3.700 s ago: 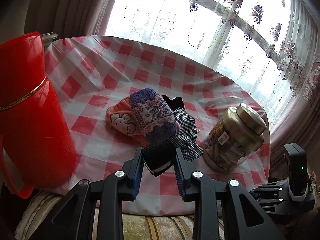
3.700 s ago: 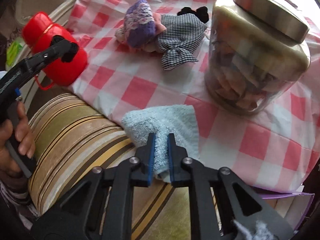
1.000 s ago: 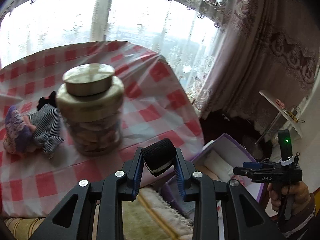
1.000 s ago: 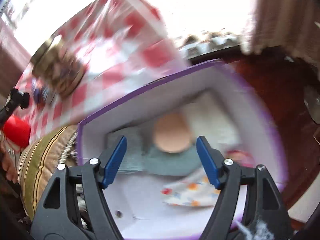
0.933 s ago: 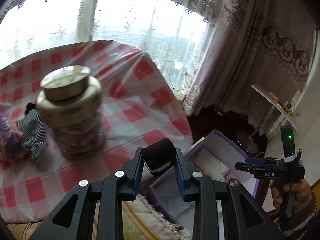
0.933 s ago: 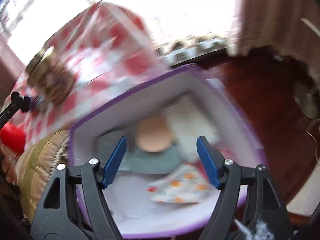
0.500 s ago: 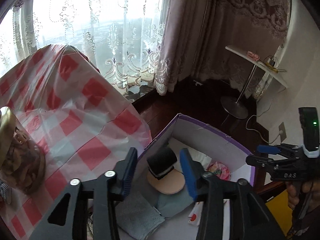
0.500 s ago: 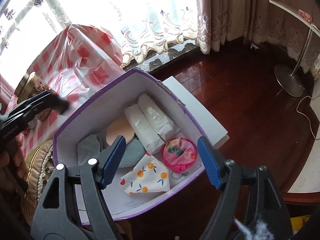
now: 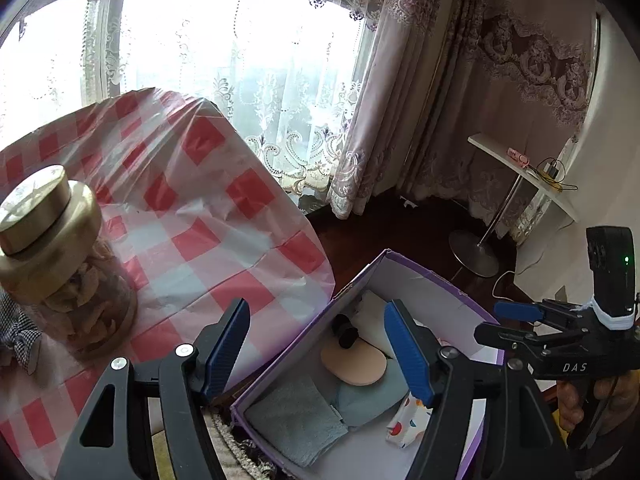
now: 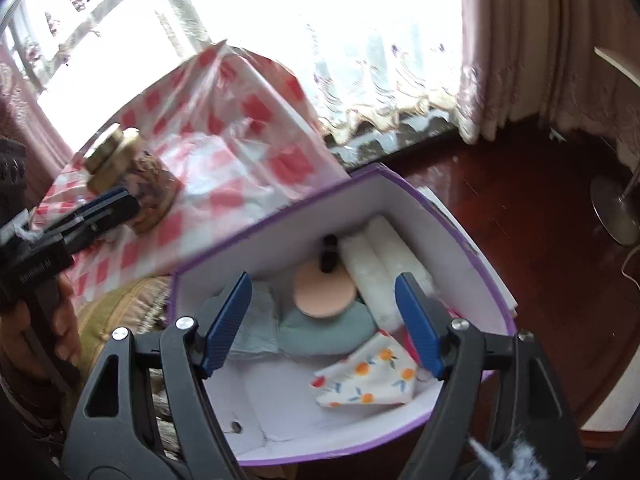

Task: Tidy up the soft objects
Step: 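Move both tools back over the remaining items on the table, then grasp the purple knit mitten with the right tool while the left tool grasps the pink elephant hat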

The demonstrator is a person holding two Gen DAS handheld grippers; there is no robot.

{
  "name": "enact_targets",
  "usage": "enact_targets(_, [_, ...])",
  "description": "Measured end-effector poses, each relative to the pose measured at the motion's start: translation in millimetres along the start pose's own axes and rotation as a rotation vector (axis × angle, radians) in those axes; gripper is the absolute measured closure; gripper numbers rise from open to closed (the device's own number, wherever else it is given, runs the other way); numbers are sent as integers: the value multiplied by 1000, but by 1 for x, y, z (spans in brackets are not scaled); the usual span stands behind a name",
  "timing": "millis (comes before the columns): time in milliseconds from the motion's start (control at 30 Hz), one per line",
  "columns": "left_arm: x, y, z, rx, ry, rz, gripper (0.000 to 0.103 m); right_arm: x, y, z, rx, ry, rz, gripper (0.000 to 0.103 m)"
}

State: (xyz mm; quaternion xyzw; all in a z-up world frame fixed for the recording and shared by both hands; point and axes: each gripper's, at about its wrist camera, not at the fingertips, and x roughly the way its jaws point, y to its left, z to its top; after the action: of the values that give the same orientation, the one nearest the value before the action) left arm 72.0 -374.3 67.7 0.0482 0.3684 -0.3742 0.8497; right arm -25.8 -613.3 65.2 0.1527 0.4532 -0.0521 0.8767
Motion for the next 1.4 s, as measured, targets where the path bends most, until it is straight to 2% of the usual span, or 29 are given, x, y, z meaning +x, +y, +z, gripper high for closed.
enact_targets(100, [-26,13,-6,-24,-61,10,25,-12,25,8,-37,-66,54,25])
enact_targets(167, [-43,23,-10,-30,-103,40,20,-21,41,12,-64,-112,81,18])
enact_targets(333, [-79,52,-24,-48,-188,166,19,-37,86,20,-126,-225,117,8])
enact_targets(467, [-103,81,-39,-60,-254,229,19,-42,121,24,-182,-282,126,1])
enact_targets(567, [-121,109,-46,-94,-265,271,19,-43,148,23,-217,-322,135,0])
enact_targets(733, [-147,183,-61,-270,-237,315,19,-29,184,22,-266,-297,188,0])
enact_targets(967, [-174,264,-86,-449,-233,428,19,-15,235,16,-380,-250,356,0])
enact_targets(1067, [-175,289,-90,-519,-216,428,20,-7,258,15,-416,-220,421,0])
enact_targets(1233, [-171,322,-100,-619,-169,493,21,12,303,13,-519,-162,457,0])
enact_targets(1400, [-161,346,-115,-686,-115,553,27,36,349,13,-629,-128,427,0])
